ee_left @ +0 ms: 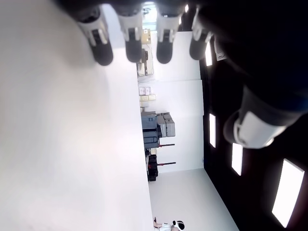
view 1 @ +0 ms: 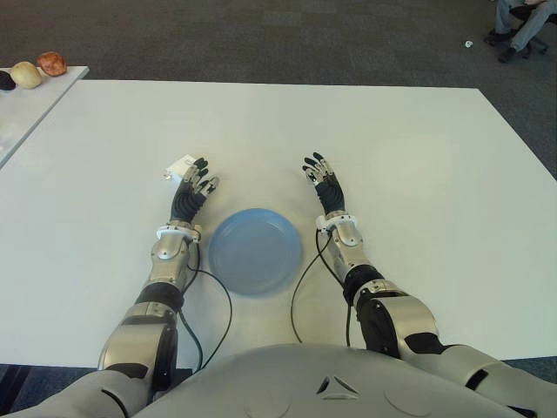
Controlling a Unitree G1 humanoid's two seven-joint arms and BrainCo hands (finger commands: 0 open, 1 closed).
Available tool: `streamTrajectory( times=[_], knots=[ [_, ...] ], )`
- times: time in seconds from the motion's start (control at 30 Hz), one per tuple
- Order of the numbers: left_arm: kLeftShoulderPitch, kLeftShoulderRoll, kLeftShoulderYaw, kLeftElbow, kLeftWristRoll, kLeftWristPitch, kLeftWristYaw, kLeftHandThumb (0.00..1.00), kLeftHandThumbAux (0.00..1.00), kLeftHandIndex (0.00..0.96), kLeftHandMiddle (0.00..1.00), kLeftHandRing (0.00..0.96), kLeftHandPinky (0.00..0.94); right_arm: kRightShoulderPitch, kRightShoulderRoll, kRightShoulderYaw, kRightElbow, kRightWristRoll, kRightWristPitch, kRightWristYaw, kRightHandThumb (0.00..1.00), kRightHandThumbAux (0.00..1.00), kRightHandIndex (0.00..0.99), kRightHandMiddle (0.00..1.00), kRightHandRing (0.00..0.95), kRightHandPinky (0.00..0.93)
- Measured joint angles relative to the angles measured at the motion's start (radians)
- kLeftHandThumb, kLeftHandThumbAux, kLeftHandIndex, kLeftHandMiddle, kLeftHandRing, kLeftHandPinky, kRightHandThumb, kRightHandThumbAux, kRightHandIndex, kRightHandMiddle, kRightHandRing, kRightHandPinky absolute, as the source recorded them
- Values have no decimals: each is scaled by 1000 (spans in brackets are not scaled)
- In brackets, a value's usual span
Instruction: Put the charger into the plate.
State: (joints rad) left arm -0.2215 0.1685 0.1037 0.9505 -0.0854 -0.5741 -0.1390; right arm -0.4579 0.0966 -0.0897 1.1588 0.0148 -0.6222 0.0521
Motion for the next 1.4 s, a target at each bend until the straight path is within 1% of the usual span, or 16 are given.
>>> streamTrajectory(
  times=[0.17,0.33,0.5,0.57,0.67,0.8,0.87,0.97,1.1,1.2,1.4],
  knots=[
    [1,0,-1,0,8,-4,9,11,650,11,85,81,100,0,0,1,0,-2,0,-1,0,501,72,167,147,99],
    [5,-2,-1,0,22,-24,39,91,698,24,90,91,121,0,-3,2,0,-4,0,-1,0,488,72,168,146,102],
    [15,-4,1,-9,31,-45,81,169,701,39,101,104,129,-1,-7,6,0,-9,0,-1,0,483,72,169,147,107],
    [33,-5,1,-36,36,-46,93,190,698,43,103,107,130,-1,-7,7,0,-10,-2,0,0,481,71,168,146,107],
    [81,-7,1,-101,45,-56,118,236,700,55,119,123,157,-1,-8,8,-1,-10,-7,1,0,478,69,167,146,109],
    [140,-17,4,-178,55,-64,154,268,696,68,133,139,179,-1,-12,8,-1,-10,-7,1,0,474,69,166,145,108],
    [168,-20,5,-223,58,-55,167,278,694,75,136,139,159,-1,-13,8,-1,-11,-7,1,0,473,70,163,143,106],
    [212,-27,8,-319,58,-17,179,264,701,73,133,128,131,-1,-14,12,-1,-12,-7,0,0,476,70,159,140,106],
    [247,-40,10,-395,52,25,181,232,727,63,124,115,117,3,-25,20,-7,-19,-7,-7,0,480,70,152,134,100],
    [253,-46,19,-412,29,40,171,180,744,54,116,107,116,5,-27,31,-12,-32,-7,-21,0,484,69,145,127,95],
    [239,-51,48,-400,-48,48,100,113,741,46,108,101,121,6,-31,52,-19,-70,-7,-64,0,468,59,127,110,76]
  ],
)
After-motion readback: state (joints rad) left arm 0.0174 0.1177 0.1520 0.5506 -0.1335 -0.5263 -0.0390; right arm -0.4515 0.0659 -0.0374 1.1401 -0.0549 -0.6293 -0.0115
